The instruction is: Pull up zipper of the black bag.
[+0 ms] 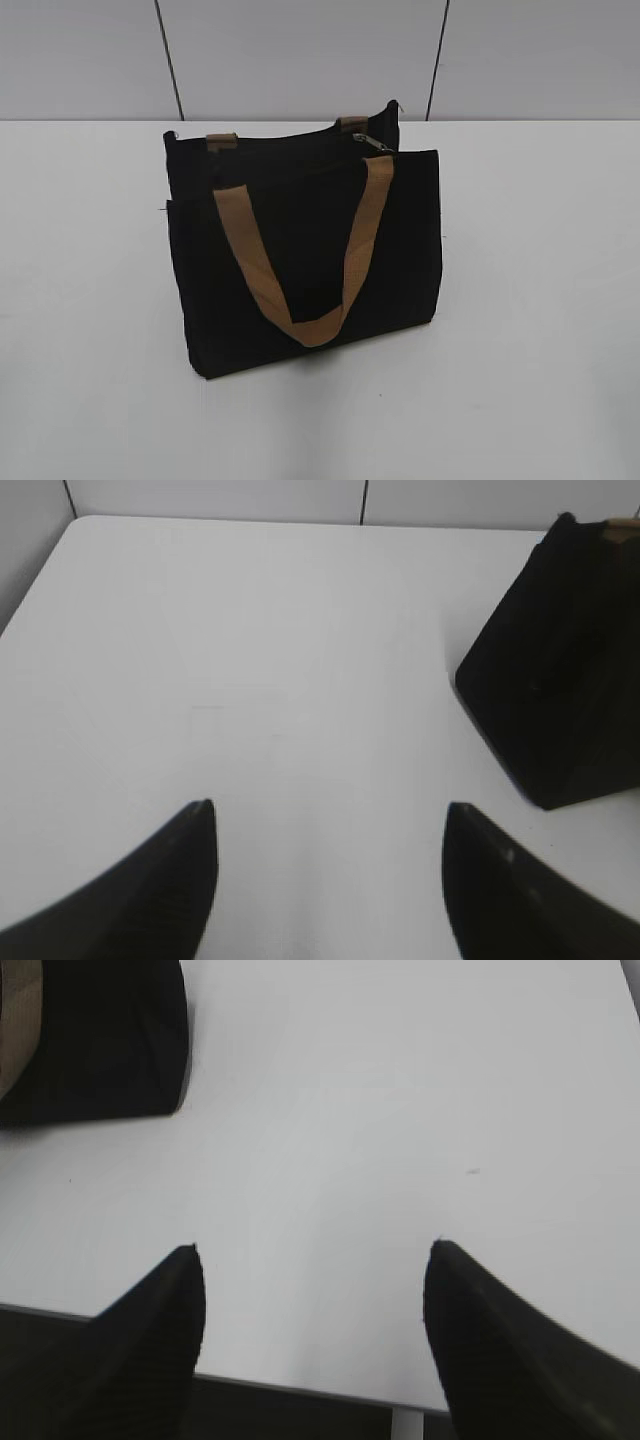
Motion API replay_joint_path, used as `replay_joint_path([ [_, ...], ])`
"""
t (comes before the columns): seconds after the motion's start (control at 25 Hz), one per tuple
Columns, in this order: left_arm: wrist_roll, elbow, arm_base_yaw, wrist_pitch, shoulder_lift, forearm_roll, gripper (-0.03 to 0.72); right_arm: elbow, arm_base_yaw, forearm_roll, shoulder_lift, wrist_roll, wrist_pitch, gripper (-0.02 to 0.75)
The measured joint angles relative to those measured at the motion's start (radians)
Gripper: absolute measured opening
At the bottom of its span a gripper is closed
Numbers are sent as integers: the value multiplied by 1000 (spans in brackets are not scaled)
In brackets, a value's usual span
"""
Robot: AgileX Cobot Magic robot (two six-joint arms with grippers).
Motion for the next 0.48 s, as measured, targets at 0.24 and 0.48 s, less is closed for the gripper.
replay_joint_path([
  [0.24,16,16,0,-33,-3,-21,527,27,0,0,0,0,-53,528],
  [0.48,19,16,0,-34,-4,-23,522,27,0,0,0,0,-55,528],
])
